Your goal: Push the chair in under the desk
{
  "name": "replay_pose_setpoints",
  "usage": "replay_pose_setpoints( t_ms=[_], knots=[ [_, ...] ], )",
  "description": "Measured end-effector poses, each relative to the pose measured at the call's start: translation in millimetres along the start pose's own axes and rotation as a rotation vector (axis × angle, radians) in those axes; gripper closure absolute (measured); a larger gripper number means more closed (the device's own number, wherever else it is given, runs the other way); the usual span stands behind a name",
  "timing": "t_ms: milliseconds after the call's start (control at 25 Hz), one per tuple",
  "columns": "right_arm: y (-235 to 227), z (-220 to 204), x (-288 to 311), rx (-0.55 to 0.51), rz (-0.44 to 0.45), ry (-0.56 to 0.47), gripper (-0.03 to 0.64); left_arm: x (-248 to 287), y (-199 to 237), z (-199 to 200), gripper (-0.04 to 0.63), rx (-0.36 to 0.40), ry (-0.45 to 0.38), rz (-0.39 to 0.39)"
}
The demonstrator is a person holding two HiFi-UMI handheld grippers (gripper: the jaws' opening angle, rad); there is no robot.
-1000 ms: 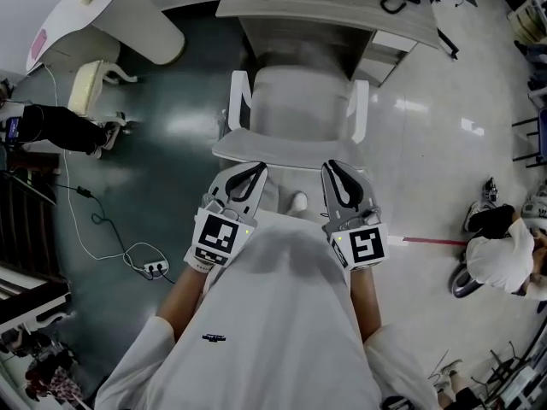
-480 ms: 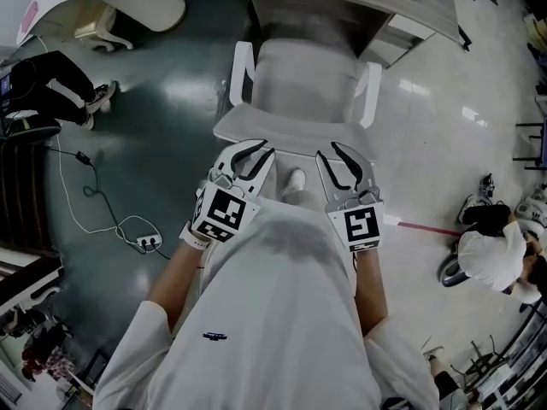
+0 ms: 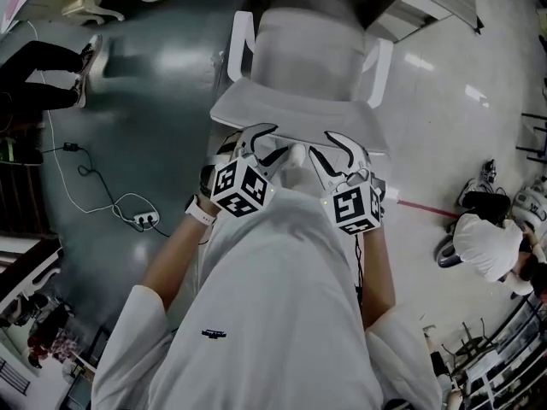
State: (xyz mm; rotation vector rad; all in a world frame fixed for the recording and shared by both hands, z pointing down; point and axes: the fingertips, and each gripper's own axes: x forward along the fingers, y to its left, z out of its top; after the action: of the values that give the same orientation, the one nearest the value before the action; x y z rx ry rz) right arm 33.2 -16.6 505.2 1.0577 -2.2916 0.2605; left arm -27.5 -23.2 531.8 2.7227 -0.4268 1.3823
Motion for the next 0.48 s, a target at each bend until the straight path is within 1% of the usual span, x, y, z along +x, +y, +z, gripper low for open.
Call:
replay_pose_setpoints(
  t_ms=[120,200,320,480],
  knots=[
    [2,-19,7,-0.054,0.013,0.068,0.439,13,-5,-13,0.405,0.065,0.069,-0.019],
    [2,-28,12,-0.084,0.017,0.102,0.430,20,-4,-19,0.405,0.112,0.101,-0.012],
    [6,-31,21,-0.109,0.049,0.124,0.426,27,1,-24,0.405,0.167,0.122,0.002],
    [14,-45,29,-0.165,0.101,0.187,0.426,34,5,-24,0.405,0.203,0.138,0.021]
  ],
)
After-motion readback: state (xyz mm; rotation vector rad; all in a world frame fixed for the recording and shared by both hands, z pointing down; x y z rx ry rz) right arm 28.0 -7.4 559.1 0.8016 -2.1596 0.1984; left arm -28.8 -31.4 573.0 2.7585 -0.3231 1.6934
